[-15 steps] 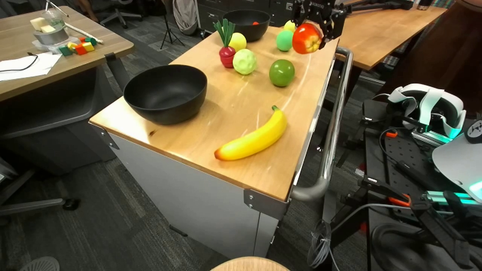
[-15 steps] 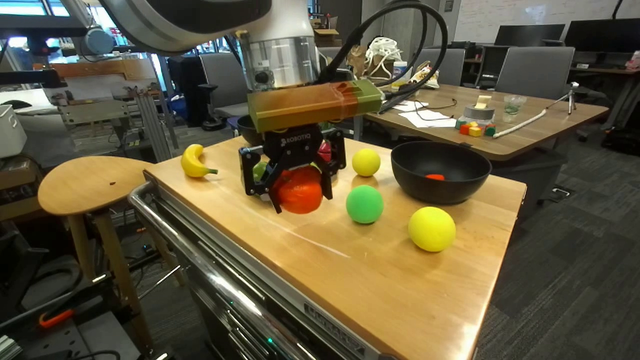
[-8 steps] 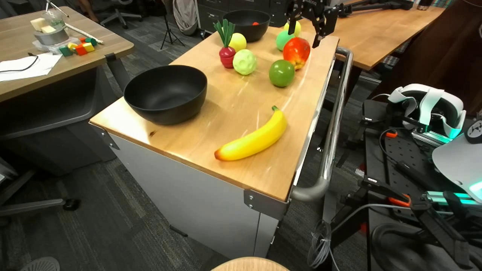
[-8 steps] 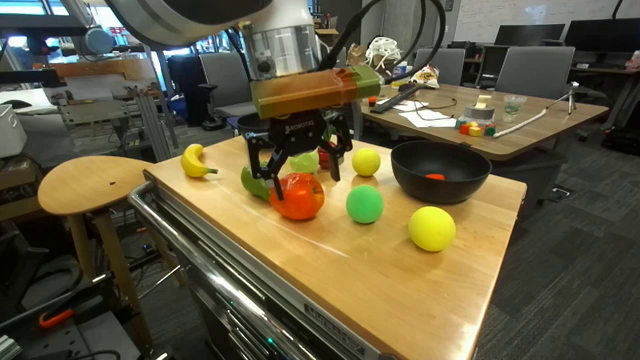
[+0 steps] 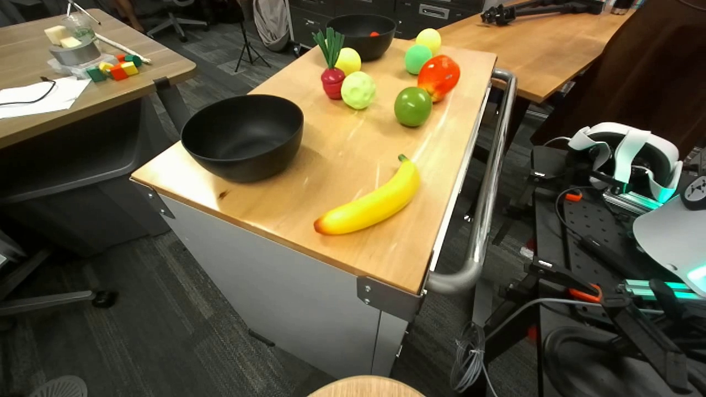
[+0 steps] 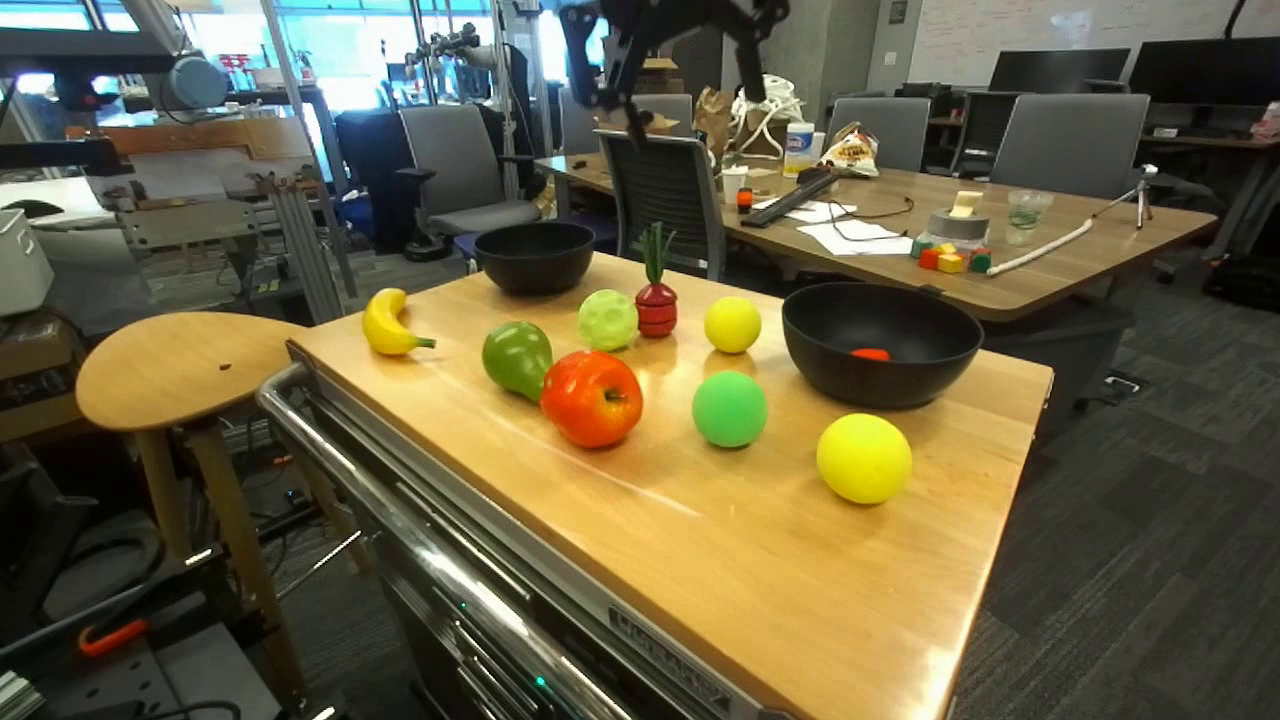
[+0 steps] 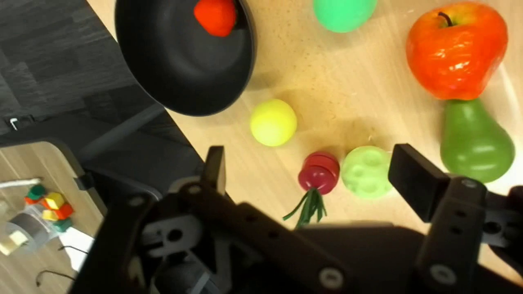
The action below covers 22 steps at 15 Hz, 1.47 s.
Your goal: Take the fruits and vegetables out of the bowls and put them on the table
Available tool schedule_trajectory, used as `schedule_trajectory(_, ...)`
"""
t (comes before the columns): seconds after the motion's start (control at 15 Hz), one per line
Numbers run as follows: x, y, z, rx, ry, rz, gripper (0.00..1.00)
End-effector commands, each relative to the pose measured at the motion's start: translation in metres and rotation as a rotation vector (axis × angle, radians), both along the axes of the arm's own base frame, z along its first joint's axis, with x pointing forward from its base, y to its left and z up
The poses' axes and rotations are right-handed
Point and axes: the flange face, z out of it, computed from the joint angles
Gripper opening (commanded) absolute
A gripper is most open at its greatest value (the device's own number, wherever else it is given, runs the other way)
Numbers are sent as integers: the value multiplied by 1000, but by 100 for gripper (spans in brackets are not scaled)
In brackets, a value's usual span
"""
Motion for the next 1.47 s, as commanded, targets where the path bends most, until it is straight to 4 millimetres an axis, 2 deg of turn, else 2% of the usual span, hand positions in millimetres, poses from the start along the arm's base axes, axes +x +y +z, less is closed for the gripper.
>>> schedule_trajectory(0.0, 4, -8, 14, 9, 11, -38, 100)
schedule_trajectory(0.13, 11, -17, 21, 14, 17, -70, 100)
schedule_trajectory(0.27, 15, -17, 15, 17, 28, -78, 100)
schedule_trajectory(0.4, 7, 2, 5, 95, -22, 9, 100)
schedule_trajectory(0.47, 10, 16, 7, 182, -35, -57, 100)
schedule_trajectory(0.53, 14, 25, 11, 240, -27, -88, 100)
schedule_trajectory(0.67, 39, 32, 33, 340, -31, -152, 100)
schedule_trajectory(0.8, 61, 20, 54, 430, -56, -211, 100)
schedule_trajectory(0.87, 37, 30, 31, 358, -38, -165, 100)
schedule_trajectory(0.93, 44, 28, 41, 387, -51, -181, 100)
schedule_trajectory(1.07, 53, 21, 48, 404, -57, -198, 100)
schedule_trajectory(1.2, 57, 20, 45, 404, -51, -204, 100)
schedule_trajectory(1.27, 57, 19, 40, 466, -24, -279, 100)
schedule_trajectory(1.4, 59, 2, 27, 505, 54, -381, 100)
